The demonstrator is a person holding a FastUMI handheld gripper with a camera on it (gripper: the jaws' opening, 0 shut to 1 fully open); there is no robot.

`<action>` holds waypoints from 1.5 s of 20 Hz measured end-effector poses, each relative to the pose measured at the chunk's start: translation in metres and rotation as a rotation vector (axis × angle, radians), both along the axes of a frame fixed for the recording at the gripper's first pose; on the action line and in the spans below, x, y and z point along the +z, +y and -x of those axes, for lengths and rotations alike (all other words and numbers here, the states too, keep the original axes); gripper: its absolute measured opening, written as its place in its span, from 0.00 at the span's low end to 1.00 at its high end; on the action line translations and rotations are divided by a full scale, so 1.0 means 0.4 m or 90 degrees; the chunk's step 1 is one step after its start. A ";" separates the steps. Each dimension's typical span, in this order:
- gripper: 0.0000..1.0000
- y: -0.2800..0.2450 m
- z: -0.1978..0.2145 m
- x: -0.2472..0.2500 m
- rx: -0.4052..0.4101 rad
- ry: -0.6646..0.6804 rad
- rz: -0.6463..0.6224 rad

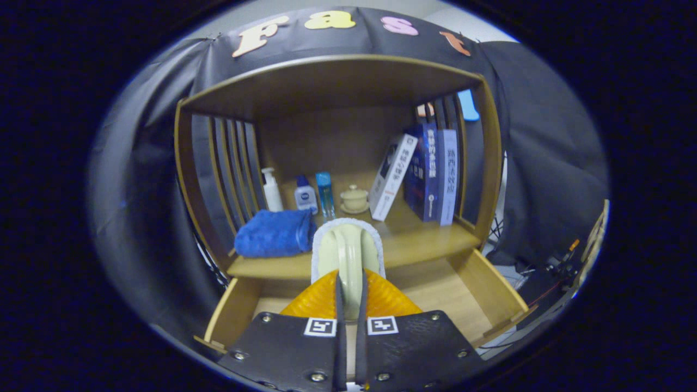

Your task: Pull open the drawer, take out the items inside it, and place them on the countertop above the cabinet.

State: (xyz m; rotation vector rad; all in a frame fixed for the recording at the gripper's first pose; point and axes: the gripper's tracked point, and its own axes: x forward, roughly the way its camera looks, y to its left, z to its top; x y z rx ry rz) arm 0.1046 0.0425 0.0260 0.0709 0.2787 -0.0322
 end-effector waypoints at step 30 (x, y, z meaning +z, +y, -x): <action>0.70 0.006 -0.287 0.005 -0.001 -0.040 0.026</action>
